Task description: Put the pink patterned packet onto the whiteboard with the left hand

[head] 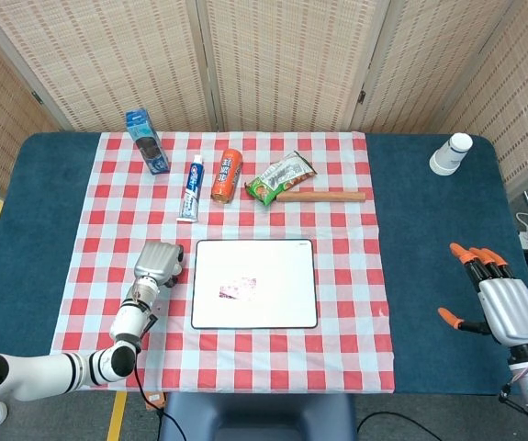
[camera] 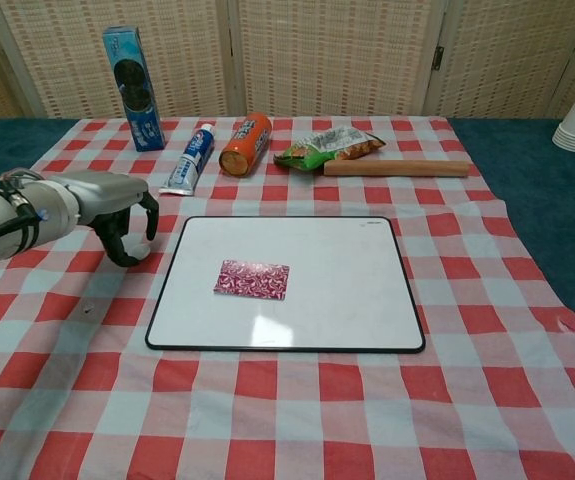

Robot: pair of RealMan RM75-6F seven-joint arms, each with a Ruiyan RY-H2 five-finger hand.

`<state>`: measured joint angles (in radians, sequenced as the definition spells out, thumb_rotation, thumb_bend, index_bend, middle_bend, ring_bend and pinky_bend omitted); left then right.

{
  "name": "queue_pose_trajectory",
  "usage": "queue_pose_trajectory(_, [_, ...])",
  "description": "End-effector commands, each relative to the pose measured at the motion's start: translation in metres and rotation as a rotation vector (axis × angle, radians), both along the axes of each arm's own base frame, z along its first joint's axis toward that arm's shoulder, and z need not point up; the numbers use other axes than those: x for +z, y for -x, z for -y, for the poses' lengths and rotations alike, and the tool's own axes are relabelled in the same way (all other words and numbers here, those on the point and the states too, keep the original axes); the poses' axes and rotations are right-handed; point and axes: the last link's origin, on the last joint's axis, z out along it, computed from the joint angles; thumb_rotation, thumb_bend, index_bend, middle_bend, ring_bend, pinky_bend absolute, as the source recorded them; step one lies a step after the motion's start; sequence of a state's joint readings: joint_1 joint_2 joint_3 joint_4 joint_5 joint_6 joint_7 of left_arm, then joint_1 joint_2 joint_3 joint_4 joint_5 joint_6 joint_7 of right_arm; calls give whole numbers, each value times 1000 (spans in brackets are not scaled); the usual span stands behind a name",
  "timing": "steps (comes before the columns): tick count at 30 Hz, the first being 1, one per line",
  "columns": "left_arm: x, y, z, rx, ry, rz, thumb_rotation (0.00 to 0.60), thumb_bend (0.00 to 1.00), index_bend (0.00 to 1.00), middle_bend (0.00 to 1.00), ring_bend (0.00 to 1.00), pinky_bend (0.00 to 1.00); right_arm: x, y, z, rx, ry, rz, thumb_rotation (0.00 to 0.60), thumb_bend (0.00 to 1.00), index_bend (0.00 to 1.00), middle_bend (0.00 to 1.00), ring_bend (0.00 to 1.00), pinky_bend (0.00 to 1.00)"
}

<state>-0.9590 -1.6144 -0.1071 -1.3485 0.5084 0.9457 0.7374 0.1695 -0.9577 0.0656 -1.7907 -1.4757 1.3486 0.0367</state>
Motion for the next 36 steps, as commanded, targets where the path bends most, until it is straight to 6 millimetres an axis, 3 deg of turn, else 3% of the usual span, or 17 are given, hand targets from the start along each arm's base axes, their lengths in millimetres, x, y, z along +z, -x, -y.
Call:
queue_pose_trajectory(1, [-1,0,0,3,0,2,600,276,432,1000,1000,1000,0,0,0,0,-1,0,511,154,19,155,102,121])
queue_pose_trajectory(36, [0,6,-5,25,-1,-5,600,319,485,1000,1000,1000,-2,-2,-1,12,-12,-10,512,154,19,155,102,124])
